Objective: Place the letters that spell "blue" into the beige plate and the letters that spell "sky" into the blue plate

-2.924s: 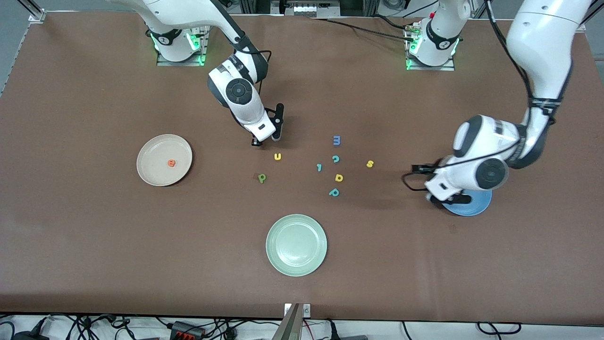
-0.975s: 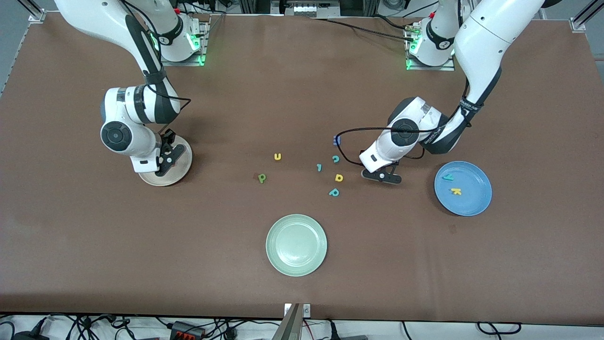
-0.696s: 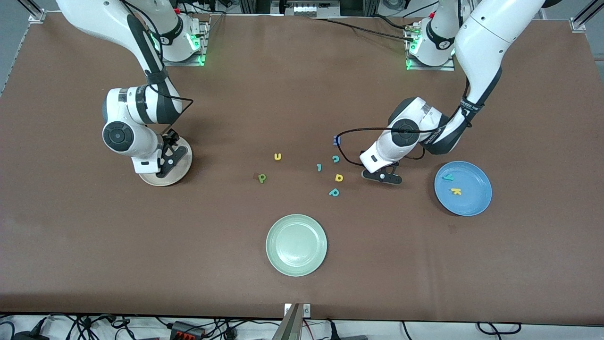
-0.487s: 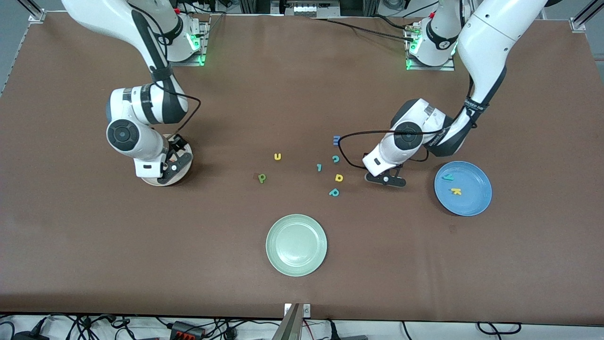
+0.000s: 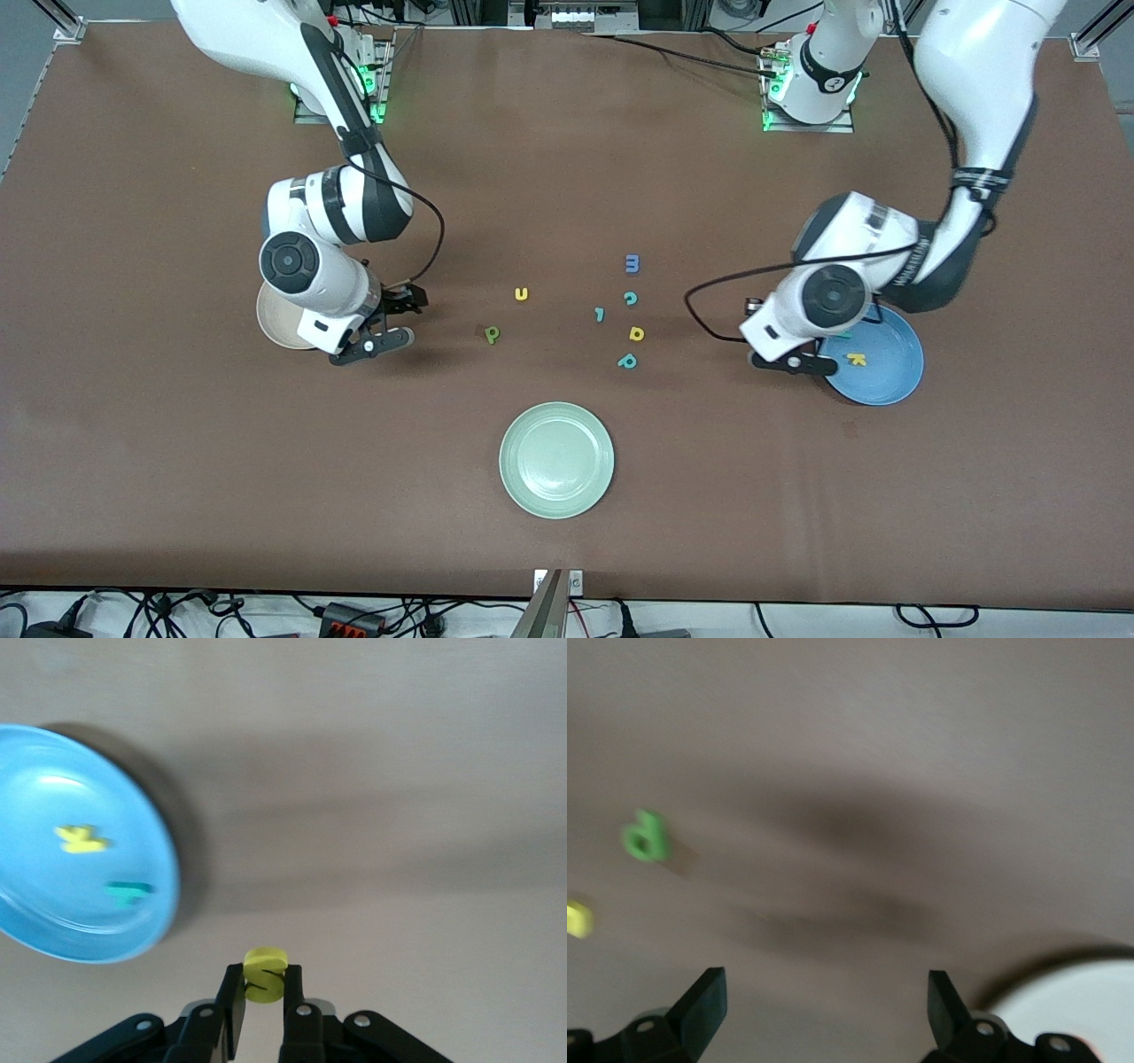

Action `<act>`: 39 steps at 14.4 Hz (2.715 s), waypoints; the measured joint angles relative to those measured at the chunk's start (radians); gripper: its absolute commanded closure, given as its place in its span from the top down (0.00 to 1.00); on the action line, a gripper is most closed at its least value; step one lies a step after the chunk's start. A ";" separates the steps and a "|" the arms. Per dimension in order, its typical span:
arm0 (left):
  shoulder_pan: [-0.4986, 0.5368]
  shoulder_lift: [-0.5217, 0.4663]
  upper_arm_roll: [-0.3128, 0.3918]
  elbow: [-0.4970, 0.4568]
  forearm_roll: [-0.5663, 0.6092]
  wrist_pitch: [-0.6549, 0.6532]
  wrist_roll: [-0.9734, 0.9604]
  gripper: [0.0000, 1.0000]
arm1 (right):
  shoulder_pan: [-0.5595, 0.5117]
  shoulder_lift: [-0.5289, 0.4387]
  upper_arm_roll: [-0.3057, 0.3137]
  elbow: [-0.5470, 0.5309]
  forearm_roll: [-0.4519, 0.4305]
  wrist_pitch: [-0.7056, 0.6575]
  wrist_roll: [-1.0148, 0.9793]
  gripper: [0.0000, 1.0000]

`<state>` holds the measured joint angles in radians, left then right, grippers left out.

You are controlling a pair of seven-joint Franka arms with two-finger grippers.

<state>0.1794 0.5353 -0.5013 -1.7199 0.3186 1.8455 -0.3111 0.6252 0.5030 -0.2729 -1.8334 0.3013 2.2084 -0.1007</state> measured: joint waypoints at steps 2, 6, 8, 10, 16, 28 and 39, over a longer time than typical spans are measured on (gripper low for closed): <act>0.102 0.007 0.005 -0.004 0.000 -0.001 0.104 0.13 | 0.037 0.052 0.001 0.062 0.035 0.000 0.072 1.00; 0.244 0.059 0.009 -0.013 0.000 0.013 0.163 0.23 | 0.090 0.159 0.002 0.174 0.037 0.001 0.170 0.86; 0.263 0.082 0.009 -0.024 0.001 0.052 0.165 1.00 | 0.116 0.199 0.003 0.203 0.038 0.001 0.175 0.78; 0.263 0.088 0.008 -0.027 0.002 0.060 0.165 1.00 | 0.147 0.226 0.003 0.213 0.038 0.007 0.181 0.73; 0.260 0.058 -0.040 0.027 0.003 0.015 0.164 1.00 | 0.175 0.253 0.002 0.222 0.038 0.028 0.201 0.63; 0.261 -0.073 -0.184 0.479 0.003 -0.384 0.164 1.00 | 0.185 0.291 0.001 0.257 0.015 0.057 0.200 0.45; -0.166 -0.449 0.417 0.111 -0.268 -0.125 0.326 1.00 | 0.182 0.290 -0.013 0.262 -0.009 0.054 0.200 0.19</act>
<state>0.0134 0.0859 -0.0838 -1.6094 0.0505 1.7204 0.0148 0.8076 0.7933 -0.2863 -1.5711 0.2922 2.2620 0.0991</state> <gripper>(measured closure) 0.000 0.718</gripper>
